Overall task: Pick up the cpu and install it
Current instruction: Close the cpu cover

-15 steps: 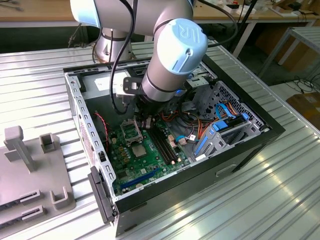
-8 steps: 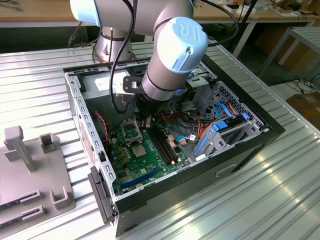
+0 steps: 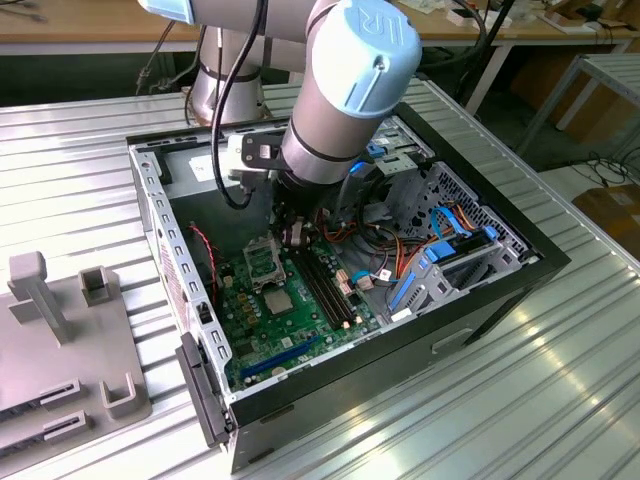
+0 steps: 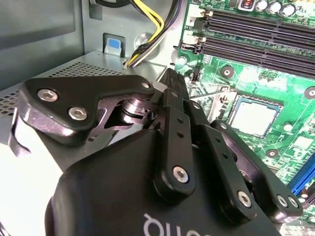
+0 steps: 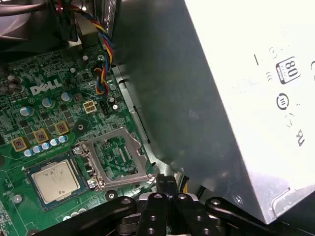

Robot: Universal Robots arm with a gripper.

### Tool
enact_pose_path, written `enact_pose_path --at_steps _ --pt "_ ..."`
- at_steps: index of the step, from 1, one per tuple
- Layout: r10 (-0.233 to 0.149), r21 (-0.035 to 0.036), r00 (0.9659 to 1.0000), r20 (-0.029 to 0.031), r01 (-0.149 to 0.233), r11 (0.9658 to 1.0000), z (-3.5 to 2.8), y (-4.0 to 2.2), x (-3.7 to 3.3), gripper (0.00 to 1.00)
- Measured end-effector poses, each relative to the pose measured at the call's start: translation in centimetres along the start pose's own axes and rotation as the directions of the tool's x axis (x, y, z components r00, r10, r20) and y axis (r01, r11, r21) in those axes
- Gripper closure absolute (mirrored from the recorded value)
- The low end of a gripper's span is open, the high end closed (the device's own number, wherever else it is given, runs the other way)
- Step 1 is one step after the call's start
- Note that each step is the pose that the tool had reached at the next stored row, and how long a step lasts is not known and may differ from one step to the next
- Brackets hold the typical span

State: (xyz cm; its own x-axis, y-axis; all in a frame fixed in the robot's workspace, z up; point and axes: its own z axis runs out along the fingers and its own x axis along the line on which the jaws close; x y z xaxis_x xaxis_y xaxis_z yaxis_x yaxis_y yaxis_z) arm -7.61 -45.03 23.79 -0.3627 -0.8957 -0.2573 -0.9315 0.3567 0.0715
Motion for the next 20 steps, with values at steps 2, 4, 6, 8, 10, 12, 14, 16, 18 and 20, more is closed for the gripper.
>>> enact_pose_path --at_steps 2,4,6,8,10,12,14,16,18,20 --pt "0.0 0.0 1.0 0.0 0.0 1.0 -0.07 0.05 0.01 0.89" --pt "0.0 0.0 1.0 0.0 0.0 1.0 -0.1 0.09 0.02 0.89" --pt "0.0 0.0 1.0 -0.0004 0.0 1.0 -0.09 0.01 0.01 0.89" --pt "0.0 0.0 1.0 -0.0002 0.0 1.0 0.03 -0.22 -0.04 0.89" --pt "0.0 0.0 1.0 -0.0002 0.0 1.0 0.21 -0.41 -0.04 0.89" --pt "0.0 0.0002 1.0 -0.0002 0.0 1.0 0.35 -0.56 -0.05 0.89" --pt "0.0 0.0003 1.0 -0.0001 0.0 1.0 0.53 -0.76 -0.07 0.89" --pt "0.0 0.0001 1.0 0.0004 0.0 1.0 0.68 -0.9 -0.09 0.89" --pt "-0.001 -0.0006 1.0 0.003 0.001 1.0 0.74 -0.91 -0.08 0.89" --pt "-0.002 -0.0016 1.0 0.0064 0.002 1.0 0.83 -0.94 -0.04 0.89"
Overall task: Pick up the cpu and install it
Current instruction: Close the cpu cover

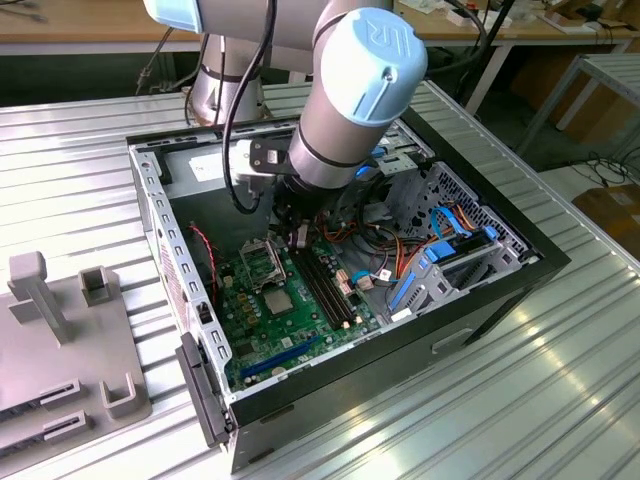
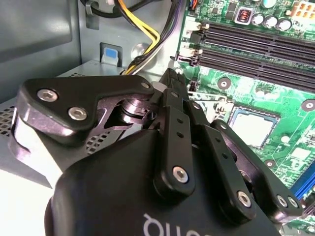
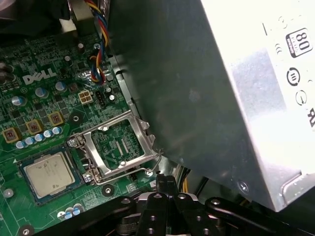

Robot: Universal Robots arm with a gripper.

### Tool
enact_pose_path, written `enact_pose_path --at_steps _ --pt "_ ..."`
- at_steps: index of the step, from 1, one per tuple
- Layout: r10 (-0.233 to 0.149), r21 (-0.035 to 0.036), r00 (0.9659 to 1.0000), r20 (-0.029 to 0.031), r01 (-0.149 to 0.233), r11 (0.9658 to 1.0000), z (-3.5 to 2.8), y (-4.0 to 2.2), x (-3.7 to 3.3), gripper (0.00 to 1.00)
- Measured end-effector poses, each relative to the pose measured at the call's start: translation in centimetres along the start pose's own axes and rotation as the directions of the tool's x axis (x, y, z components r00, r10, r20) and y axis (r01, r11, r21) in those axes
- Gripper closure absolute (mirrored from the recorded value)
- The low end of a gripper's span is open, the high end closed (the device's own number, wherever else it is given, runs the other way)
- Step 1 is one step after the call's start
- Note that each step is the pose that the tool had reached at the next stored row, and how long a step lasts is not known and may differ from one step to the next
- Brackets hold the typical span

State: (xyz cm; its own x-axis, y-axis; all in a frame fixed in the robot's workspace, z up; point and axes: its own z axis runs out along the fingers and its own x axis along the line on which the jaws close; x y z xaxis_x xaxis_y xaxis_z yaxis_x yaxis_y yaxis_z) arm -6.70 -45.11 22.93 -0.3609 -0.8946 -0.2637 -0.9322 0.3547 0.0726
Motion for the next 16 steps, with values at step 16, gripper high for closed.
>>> enact_pose_path --at_steps 16 --pt "-0.001 0.0019 1.0 -0.0054 0.001 1.0 1.78 -0.34 0.19 0.89"
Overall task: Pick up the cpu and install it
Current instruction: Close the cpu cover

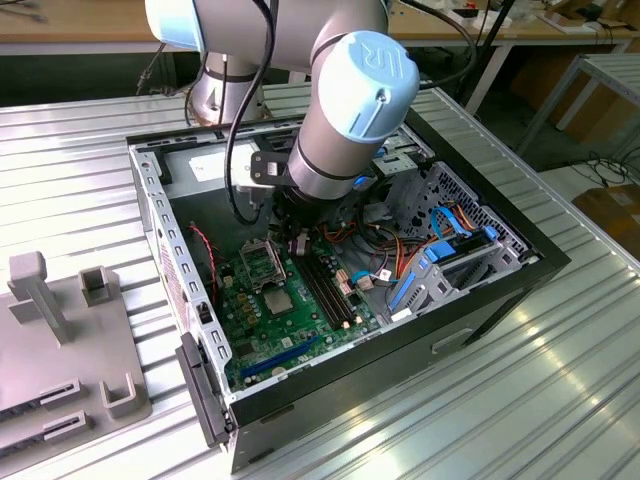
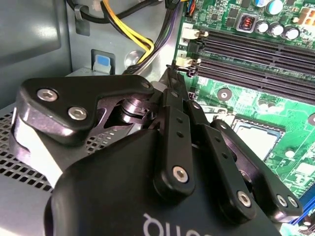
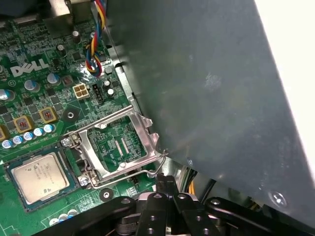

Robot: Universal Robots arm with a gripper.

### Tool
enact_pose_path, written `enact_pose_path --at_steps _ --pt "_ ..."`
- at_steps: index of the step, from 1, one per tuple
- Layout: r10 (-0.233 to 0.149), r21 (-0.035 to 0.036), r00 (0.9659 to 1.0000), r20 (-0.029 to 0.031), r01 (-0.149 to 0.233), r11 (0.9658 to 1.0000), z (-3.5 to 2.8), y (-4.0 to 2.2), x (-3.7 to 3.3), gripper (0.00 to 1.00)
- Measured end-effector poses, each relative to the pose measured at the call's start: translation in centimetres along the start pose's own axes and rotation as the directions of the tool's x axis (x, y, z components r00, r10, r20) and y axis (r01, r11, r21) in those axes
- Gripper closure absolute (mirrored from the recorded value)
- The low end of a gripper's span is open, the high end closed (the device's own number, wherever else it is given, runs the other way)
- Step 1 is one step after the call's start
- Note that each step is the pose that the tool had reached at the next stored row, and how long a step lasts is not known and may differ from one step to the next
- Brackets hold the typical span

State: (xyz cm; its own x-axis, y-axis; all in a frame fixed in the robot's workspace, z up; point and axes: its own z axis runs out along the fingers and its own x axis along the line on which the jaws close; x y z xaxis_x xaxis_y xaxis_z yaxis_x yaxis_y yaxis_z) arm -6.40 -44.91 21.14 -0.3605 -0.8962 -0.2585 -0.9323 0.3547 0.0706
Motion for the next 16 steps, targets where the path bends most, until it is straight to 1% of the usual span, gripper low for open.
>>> enact_pose_path --at_steps 6,8,16 --pt "0.0 0.0 1.0 -0.0001 0.0 1.0 0.34 0.0 0.05 0.89" --pt "-0.001 -0.0003 1.0 0.0 0.001 1.0 0.39 0.11 0.11 0.89" --pt "-0.004 -0.0011 1.0 0.0001 0.004 1.0 0.38 0.31 0.17 0.89"
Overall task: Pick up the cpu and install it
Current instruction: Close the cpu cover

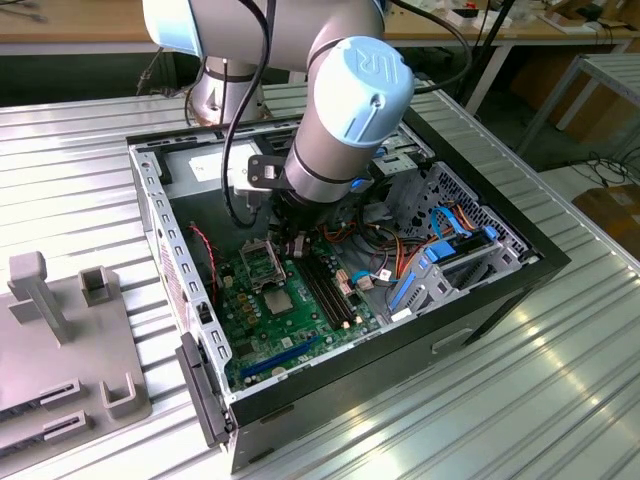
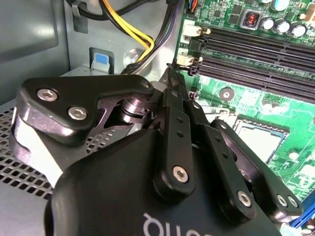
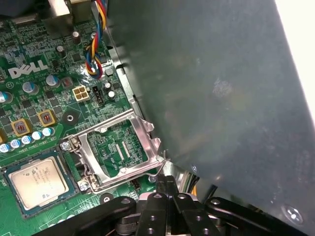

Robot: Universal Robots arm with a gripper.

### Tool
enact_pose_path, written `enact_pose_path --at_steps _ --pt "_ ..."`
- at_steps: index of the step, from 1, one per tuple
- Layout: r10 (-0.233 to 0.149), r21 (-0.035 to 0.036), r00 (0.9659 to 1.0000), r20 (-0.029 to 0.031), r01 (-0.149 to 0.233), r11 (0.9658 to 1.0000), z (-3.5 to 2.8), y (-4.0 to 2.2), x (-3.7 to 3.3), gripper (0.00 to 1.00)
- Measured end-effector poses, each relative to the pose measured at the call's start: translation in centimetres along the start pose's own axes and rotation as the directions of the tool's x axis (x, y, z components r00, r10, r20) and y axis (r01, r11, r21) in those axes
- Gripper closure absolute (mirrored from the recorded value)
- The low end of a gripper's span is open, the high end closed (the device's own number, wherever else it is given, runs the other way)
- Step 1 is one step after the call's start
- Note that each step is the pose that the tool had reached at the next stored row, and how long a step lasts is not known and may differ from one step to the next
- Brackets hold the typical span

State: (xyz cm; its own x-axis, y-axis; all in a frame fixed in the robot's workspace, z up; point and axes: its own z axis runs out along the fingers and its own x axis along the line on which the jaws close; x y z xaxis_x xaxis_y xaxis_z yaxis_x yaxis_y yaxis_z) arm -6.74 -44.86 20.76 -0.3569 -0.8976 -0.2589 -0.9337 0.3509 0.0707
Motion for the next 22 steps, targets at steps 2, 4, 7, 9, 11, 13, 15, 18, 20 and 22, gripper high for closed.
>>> enact_pose_path --at_steps 2,4,7,9,11,13,15,18,20,22 --pt "0.0 -0.0001 1.0 -0.0001 0.0 1.0 -0.04 0.07 0.01 0.89" --pt "0.0 -0.0004 1.0 -0.0004 0.0 1.0 -0.02 -0.09 -0.05 0.89" --pt "0.0 -0.0003 1.0 -0.0002 0.0 1.0 0.03 -0.34 -0.2 0.89" --pt "0.0 -0.0002 1.0 -0.0002 0.0 1.0 0.08 -0.32 -0.25 0.89" --pt "0.0 -0.0002 1.0 -0.0002 0.0 1.0 0.13 -0.32 -0.27 0.89" --pt "0.0 -0.0003 1.0 -0.0004 0.0 1.0 0.19 -0.3 -0.29 0.89" --pt "0.0 -0.0002 1.0 -0.0003 0.0 1.0 0.29 -0.28 -0.28 0.89" --pt "0.0 -0.0002 1.0 -0.0003 0.0 1.0 0.42 -0.14 -0.19 0.89" --pt "0.0 -0.0002 1.0 -0.0001 0.0 1.0 0.47 0.05 -0.11 0.89" --pt "0.0 -0.0002 1.0 0.0001 0.0 1.0 0.48 0.26 -0.03 0.89"
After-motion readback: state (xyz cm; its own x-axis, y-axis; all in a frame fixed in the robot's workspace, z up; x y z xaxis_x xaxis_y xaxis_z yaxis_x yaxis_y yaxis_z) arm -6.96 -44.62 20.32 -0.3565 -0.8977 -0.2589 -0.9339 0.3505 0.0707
